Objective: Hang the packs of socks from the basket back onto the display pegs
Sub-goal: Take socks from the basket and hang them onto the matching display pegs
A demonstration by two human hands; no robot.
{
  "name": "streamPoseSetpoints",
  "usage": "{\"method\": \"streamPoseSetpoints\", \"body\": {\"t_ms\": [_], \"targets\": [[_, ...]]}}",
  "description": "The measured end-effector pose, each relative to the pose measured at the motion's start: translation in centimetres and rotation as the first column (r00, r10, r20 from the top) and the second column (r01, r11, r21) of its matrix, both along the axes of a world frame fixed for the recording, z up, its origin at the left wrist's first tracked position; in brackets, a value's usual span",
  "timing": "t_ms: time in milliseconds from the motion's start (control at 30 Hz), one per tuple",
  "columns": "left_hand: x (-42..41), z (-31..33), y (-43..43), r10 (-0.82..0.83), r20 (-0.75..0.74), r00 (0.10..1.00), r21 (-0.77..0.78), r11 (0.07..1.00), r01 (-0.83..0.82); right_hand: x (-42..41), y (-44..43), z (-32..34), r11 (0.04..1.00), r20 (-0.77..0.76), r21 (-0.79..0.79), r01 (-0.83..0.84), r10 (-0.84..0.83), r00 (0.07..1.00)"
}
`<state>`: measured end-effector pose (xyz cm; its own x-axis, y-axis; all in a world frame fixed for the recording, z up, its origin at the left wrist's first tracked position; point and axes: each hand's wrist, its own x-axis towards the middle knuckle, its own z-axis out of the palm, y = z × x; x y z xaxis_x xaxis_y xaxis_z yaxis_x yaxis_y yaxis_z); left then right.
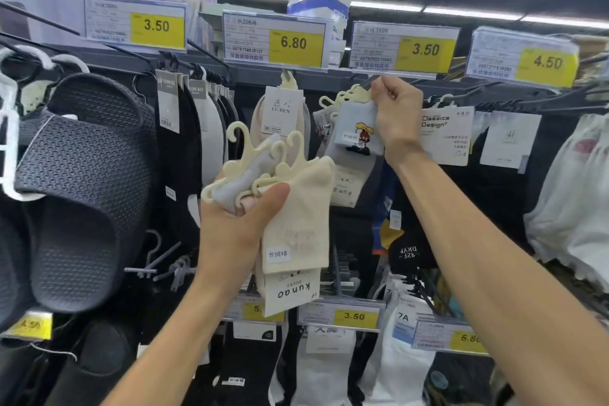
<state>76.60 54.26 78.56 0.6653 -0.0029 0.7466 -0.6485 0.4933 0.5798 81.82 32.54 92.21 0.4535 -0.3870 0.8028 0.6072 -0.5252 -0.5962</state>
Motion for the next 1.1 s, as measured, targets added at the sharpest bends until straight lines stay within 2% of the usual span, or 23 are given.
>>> {"method": "streamPoseSetpoints", "body": {"t_ms": [133,267,500,533,600,667,700,767,833,967,1100], "targets": [[-0.1,0.0,0.1,-0.009,-0.005,1.0,0.03,1.0,0.01,0.6,0.1,0.0,0.979,0.033,-0.161,0.126,-0.122,0.992],[0.0,0.0,-0.1,-0.019,-0.011,1.0,0.056,0.998,0.019,0.7,-0.3,-1.1,0.894,0.015,-0.384,0.232,-0.245,0.969],[-0.3,-0.2,-0.8,-0.03,-0.031,0.999,0.058,0.998,0.031,0.0,-0.4,-1.0,0.867,-0.051,-0.405,0.291,-0.339,0.939],[-0.3,-0.3,-0.8,-0.033,-0.034,0.999,0.056,0.998,0.034,-0.3,-0.1,-1.4,0.846,-0.024,-0.407,0.344,-0.387,0.922],[-0.3,-0.3,-0.7,-0.034,-0.029,0.999,0.057,0.998,0.036,-1.5,0.9,-2.7,0.806,0.161,-0.362,0.468,-0.44,0.883],[-0.3,-0.4,-0.6,-0.033,-0.033,0.999,0.051,0.998,0.035,-2.8,1.8,-4.3,0.784,0.333,-0.367,0.5,-0.392,0.858],[-0.2,-0.4,-0.5,-0.029,-0.034,0.999,0.05,0.998,0.031,-3.3,2.3,-4.9,0.77,0.355,-0.42,0.48,-0.347,0.868],[0.0,-0.5,-0.4,-0.021,-0.026,0.999,0.058,0.998,0.023,-3.5,3.2,-4.9,0.749,0.3,-0.513,0.418,-0.3,0.905],[0.1,-0.5,-0.4,-0.014,-0.021,1.0,0.068,0.998,0.015,-2.7,4.0,-3.8,0.701,0.182,-0.591,0.399,-0.366,0.913],[0.1,-0.6,-0.5,-0.015,-0.02,1.0,0.072,0.997,0.016,-0.4,5.3,-1.0,0.61,-0.181,-0.758,0.229,-0.535,0.825],[0.0,-0.6,-0.7,-0.031,-0.031,0.999,0.06,0.998,0.033,0.9,5.3,-0.2,0.481,-0.191,-0.854,0.197,-0.644,0.741]]}}
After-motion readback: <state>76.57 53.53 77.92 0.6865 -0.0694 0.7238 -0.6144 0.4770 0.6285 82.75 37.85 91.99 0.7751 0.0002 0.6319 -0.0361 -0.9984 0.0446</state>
